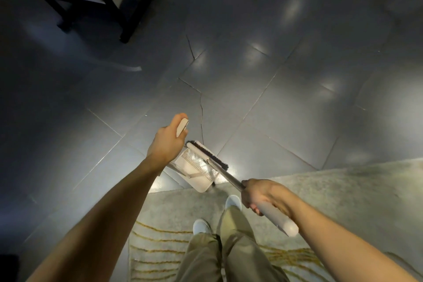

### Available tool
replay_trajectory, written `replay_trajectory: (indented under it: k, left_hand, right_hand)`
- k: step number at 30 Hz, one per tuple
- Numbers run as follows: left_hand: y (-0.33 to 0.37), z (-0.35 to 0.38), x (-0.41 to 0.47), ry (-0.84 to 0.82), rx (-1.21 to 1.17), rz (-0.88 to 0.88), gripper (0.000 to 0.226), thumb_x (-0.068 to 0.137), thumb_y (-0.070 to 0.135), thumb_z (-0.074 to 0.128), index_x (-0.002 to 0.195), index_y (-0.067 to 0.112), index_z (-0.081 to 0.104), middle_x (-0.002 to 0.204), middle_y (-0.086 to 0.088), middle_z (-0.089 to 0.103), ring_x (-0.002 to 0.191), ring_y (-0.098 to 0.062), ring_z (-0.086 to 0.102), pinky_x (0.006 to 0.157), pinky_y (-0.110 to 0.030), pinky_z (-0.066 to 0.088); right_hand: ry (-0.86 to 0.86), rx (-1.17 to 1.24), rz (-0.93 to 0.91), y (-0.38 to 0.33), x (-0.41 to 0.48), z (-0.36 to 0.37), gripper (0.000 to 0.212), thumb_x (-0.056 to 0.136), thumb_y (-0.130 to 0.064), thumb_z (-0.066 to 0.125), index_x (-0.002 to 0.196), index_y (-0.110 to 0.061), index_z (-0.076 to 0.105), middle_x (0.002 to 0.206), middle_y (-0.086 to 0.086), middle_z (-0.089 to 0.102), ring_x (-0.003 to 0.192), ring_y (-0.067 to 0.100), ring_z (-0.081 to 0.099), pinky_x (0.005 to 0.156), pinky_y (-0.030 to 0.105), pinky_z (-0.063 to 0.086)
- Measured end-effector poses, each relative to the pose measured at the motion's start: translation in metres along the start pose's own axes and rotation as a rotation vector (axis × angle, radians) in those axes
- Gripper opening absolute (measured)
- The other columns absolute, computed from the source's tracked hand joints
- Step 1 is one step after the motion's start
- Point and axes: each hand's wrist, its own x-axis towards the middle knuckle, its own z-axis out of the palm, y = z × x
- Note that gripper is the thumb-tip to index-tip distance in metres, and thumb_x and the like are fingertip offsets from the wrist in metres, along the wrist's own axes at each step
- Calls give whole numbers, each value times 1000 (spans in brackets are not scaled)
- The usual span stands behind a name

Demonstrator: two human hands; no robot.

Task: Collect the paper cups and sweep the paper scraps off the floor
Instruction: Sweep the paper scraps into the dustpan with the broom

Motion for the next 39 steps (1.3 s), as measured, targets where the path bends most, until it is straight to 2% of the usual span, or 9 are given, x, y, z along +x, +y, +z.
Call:
replay_trajectory:
  k: [3, 6, 13, 15, 18, 23, 30, 35, 39]
  left_hand:
    - [-6, -8, -5, 57, -10, -18, 40, 98, 33, 44, 137, 30, 34, 111, -7, 58, 89, -23, 58, 82, -38, 53]
    - [-13, -21, -12, 130, -38, -68, 42, 98, 35, 43, 138, 30, 32, 116, -9, 57, 92, -25, 58, 86, -43, 54]
    - [-45, -64, -49, 342, -110, -169, 40, 98, 33, 44, 137, 30, 34, 125, -10, 56, 93, -24, 58, 87, -40, 50]
    - [-63, -82, -63, 424, -176, -219, 36, 98, 30, 45, 133, 30, 37, 123, -11, 56, 91, -24, 57, 87, -41, 52]
    - [-92, -110, -82, 508, -226, -278, 33, 98, 28, 47, 130, 28, 39, 111, -10, 57, 81, -25, 59, 78, -42, 57]
    - [-137, -149, -91, 606, -272, -332, 31, 98, 24, 48, 128, 26, 41, 98, -7, 56, 72, -19, 58, 72, -40, 58]
    - [-207, -210, -37, 537, -316, -337, 31, 99, 24, 45, 130, 26, 39, 95, -8, 55, 68, -15, 55, 72, -38, 57]
    - [-236, -242, 9, 432, -305, -306, 33, 100, 25, 42, 132, 26, 36, 96, 0, 53, 67, -10, 56, 56, -14, 43]
    - [-250, -259, 39, 396, -298, -301, 31, 100, 25, 41, 131, 26, 36, 98, -1, 53, 68, -8, 56, 55, -11, 39]
  right_hand:
    - [90, -142, -37, -8, -14, -1, 33, 77, -6, 47, 109, -10, 58, 63, 4, 56, 45, 16, 49, 45, 18, 39]
    - [95, -206, -64, -19, -26, -5, 34, 73, -9, 52, 105, -12, 61, 59, 2, 56, 44, 16, 50, 48, 18, 38]
    - [102, -340, -204, -85, -47, -2, 5, 83, -10, 50, 83, -12, 54, 62, 4, 53, 53, 18, 51, 52, 22, 41]
    - [92, -366, -245, -113, -55, 2, 10, 86, -8, 48, 79, -13, 50, 60, 2, 51, 46, 14, 47, 46, 18, 39]
    - [62, -368, -283, -157, -62, 11, 13, 86, -4, 43, 79, -12, 50, 55, 1, 49, 38, 10, 42, 41, 16, 37]
    - [85, -434, -317, -227, -49, 30, 11, 83, -5, 49, 88, -10, 58, 53, 2, 53, 41, 11, 46, 46, 20, 42]
    - [111, -393, -281, -328, -28, 48, 24, 84, -8, 56, 107, -12, 58, 57, 4, 54, 40, 9, 47, 45, 21, 44]
    - [120, -365, -277, -379, -12, 42, 26, 81, 0, 49, 105, -4, 57, 47, 4, 47, 36, 12, 41, 43, 21, 40]
    - [192, -436, -264, -402, -2, 41, 35, 77, -3, 45, 110, -8, 56, 57, 6, 51, 45, 15, 46, 50, 24, 43]
